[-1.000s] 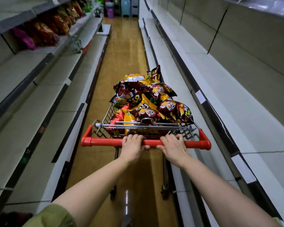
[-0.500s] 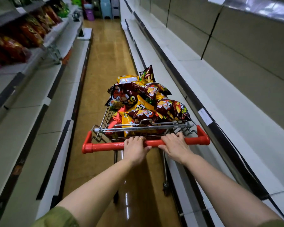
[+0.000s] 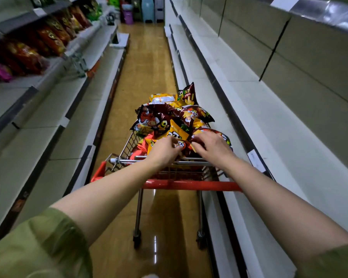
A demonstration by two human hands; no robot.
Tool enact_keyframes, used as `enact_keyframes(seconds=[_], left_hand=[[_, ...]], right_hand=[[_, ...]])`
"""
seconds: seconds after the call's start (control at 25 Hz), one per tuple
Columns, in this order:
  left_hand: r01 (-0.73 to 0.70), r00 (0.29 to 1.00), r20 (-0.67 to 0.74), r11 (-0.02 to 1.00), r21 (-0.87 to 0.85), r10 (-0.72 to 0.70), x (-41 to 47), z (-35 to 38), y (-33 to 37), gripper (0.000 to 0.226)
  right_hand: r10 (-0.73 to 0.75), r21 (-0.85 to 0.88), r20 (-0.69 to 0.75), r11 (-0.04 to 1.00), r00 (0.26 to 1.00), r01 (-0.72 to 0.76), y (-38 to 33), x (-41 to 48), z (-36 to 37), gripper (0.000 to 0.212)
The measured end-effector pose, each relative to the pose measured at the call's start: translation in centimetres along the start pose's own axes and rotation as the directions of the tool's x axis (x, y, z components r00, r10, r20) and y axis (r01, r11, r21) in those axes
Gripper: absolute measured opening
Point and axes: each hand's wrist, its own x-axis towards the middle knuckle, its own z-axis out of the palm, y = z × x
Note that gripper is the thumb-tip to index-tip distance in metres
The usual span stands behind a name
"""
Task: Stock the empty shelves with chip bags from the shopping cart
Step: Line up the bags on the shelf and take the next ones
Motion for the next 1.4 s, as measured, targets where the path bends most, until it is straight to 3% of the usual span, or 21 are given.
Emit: enact_keyframes(seconds=[0.12,0.24,0.44,0.56,0.68,0.84,1.0,1.12,1.2,1.24,1.32,1.36,1.4], left_hand=[[-0.070,0.997,-0.008,0.993,0.094,0.071,1.6,-0.1,0.7,0.045],[-0.075,0.997,0.036,0.982,0.172,0.070,3.4,0.2,-0.1,0.051],[-0.046,0.990,0.143,0.977,0.207,0.016,7.4,1.2,-1.6,0.064],[-0.101,0.956,0.293,0.918,0.384,-0.017,10.1,1.8,-1.8,0.081],[-0.130,0.897,0.430,0.869,0.477,-0.101,12.1,3.2,-1.8,0.097],[-0.173,0.850,0.498,0.803,0.570,-0.171,13.5,4.8,-2.1,0.106],[-0.252,0.831,0.543,0.789,0.560,-0.119,14.7,3.7,-2.1,0.096],[-0.335,0.834,0.546,0.714,0.614,-0.077,15.2,0.8,-1.5,0.080],[-0.356,0.837,0.543,0.690,0.630,-0.065,15.2,-2.0,-0.6,0.082],[-0.324,0.843,0.533,0.724,0.609,-0.071,15.0,-3.6,-0.2,0.084],[-0.131,0.860,0.498,0.894,0.429,-0.113,14.8,-6.7,0.3,0.083],[0.014,0.856,0.499,0.971,0.237,-0.134,14.7,-8.0,0.3,0.075],[0.157,0.843,0.519,0.987,0.012,-0.140,14.6,-9.1,0.3,0.064]], right_hand=[[0.124,-0.037,-0.014,0.992,0.992,-0.125,1.9,2.7,-0.5,0.043],[0.300,-0.192,0.139,0.943,0.944,-0.272,4.4,4.2,0.8,0.067],[0.457,-0.399,0.350,0.862,0.818,-0.311,7.8,5.3,3.7,0.109],[0.482,-0.489,0.373,0.828,0.793,-0.273,7.9,6.5,4.8,0.117],[0.454,-0.521,0.342,0.820,0.822,-0.236,8.2,7.3,5.7,0.118],[0.423,-0.508,0.303,0.830,0.854,-0.230,8.7,7.5,6.7,0.115],[0.376,-0.332,0.274,0.901,0.885,-0.280,9.1,7.3,4.1,0.102],[0.363,-0.195,0.287,0.928,0.886,-0.317,9.2,7.0,0.2,0.084],[0.369,-0.013,0.290,0.924,0.883,-0.382,9.2,6.8,-2.5,0.070],[0.366,0.155,0.284,0.895,0.886,-0.419,9.2,6.7,-3.6,0.065],[0.364,0.478,0.245,0.761,0.899,-0.438,9.0,6.8,-5.4,0.061],[0.368,0.599,0.222,0.679,0.903,-0.424,8.7,6.9,-6.1,0.062],[0.368,0.693,0.201,0.602,0.908,-0.397,8.3,7.0,-6.7,0.064]])
